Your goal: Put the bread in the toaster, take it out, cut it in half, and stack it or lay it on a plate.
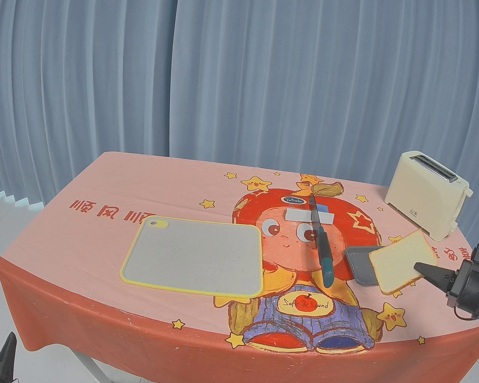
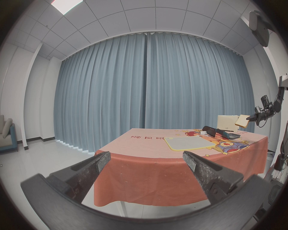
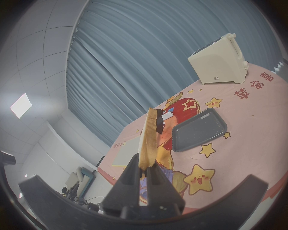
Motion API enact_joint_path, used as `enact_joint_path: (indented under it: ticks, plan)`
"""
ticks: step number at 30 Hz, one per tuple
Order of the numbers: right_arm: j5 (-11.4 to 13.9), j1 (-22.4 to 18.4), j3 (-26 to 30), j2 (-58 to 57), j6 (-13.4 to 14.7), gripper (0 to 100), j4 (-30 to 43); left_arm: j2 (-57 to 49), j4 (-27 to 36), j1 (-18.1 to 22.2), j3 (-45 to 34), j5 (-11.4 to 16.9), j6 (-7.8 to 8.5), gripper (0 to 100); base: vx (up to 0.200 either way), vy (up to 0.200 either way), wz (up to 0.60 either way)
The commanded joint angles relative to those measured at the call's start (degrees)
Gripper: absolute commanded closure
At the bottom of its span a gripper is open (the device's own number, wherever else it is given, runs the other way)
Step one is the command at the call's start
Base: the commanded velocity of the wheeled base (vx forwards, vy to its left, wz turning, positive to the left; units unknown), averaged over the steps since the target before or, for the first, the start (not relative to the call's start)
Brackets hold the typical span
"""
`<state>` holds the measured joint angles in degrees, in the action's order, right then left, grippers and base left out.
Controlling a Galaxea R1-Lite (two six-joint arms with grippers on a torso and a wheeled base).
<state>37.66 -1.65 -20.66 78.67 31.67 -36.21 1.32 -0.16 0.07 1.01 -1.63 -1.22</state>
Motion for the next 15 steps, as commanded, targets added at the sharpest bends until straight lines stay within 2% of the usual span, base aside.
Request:
enact_joint_path:
  ticks: [1, 3, 6, 7, 8, 10, 11, 15]
  plan:
    - [0.05, -0.29, 0.18, -0.09, -0.65, 100, -0.62, 0.09, -0.02, 0.01, -1.01, -0.04, -0.01, 0, 0.0, 0.0, 0.0]
    - [0.05, 0.06, 0.8, -0.09, -1.44, 100, -2.73, 0.09, -0.02, 0.01, -1.01, -0.04, -0.01, 0, 0.0, 0.0, 0.0]
    - [0.05, 0.59, 3.79, -0.09, -4.16, 100, -7.92, 0.09, -0.02, 0.01, -1.01, -0.04, -0.01, 0, 0.0, 0.0, 0.0]
    - [0.05, 0.59, 3.79, -0.09, -4.16, 100, -7.92, 0.09, -0.02, 0.01, -1.01, -0.04, -0.01, 0, 0.0, 0.0, 0.0]
    - [0.05, 0.59, 5.02, 0.17, -5.92, 100, -11.43, 0.09, -0.02, 0.01, -1.01, -0.04, -0.01, 0, 0.0, 0.0, 0.0]
    - [0.05, 0.24, 5.63, 0.26, -6.97, 100, -13.72, 0.09, -0.02, 0.01, -1.01, -0.04, -0.01, 0, 0.0, 0.0, 0.0]
    - [0.05, -0.29, 6.42, 0.44, -8.38, 100, -17.58, 0.09, -0.02, 0.01, -1.01, -0.04, -0.01, 0, 0.0, 0.0, 0.0]
    - [0.05, -0.99, 7.13, 0.08, -8.64, 100, -20.92, 0.09, -0.02, 0.01, -1.01, -0.04, -0.01, 0, 0.0, 0.0, 0.0]
